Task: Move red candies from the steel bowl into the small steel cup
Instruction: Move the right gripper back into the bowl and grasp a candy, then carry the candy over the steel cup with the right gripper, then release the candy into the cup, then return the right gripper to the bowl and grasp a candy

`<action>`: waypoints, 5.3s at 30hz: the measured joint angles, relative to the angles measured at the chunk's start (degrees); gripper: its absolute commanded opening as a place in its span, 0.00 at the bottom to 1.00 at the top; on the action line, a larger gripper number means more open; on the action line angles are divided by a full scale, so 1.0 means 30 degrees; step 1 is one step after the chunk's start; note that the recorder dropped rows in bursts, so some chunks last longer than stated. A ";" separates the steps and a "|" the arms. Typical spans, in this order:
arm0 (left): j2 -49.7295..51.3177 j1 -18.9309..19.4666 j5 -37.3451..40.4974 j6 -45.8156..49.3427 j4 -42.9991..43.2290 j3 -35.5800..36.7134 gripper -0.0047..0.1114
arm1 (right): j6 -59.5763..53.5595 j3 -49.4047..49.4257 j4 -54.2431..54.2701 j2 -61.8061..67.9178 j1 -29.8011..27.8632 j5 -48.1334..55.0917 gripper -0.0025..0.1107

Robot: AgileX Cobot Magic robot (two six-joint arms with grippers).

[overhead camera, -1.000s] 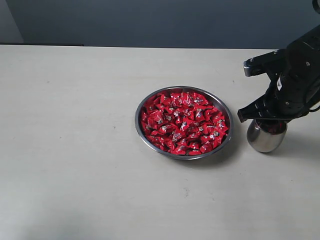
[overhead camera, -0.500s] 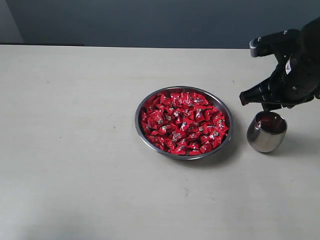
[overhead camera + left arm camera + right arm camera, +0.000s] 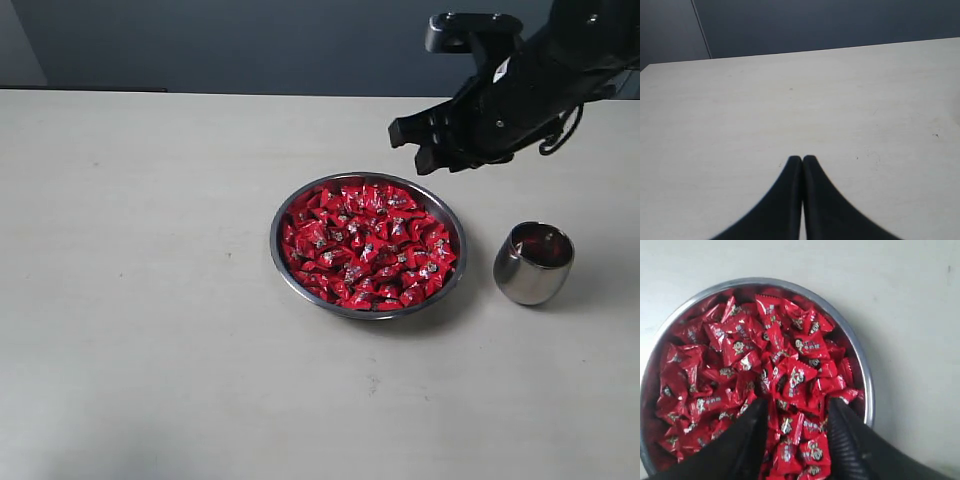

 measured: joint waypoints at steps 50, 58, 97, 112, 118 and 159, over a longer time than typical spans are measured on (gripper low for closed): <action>0.0000 0.0000 0.0000 0.0000 0.0000 0.0000 0.04 | -0.1274 -0.4196 0.1687 0.8159 0.0045 0.1904 0.37; 0.0000 0.0000 0.0000 0.0000 0.0000 0.0000 0.04 | -0.1274 -0.4196 0.1687 0.8194 0.0045 0.1904 0.37; 0.0000 0.0000 0.0000 0.0000 0.0000 0.0000 0.04 | 0.4202 0.0183 -0.6833 -0.1955 0.0045 0.2815 0.01; 0.0000 0.0000 0.0000 0.0000 0.0000 0.0000 0.04 | 0.2081 0.4229 -0.3826 -0.3691 -0.3031 0.1465 0.01; 0.0000 0.0000 0.0000 0.0000 0.0000 0.0000 0.04 | 0.1598 0.4272 -0.3857 -0.3197 -0.3031 0.1510 0.01; 0.0000 0.0000 0.0000 0.0000 0.0000 0.0000 0.04 | -0.3685 -0.0266 0.2961 -0.0780 -0.1195 -0.0481 0.34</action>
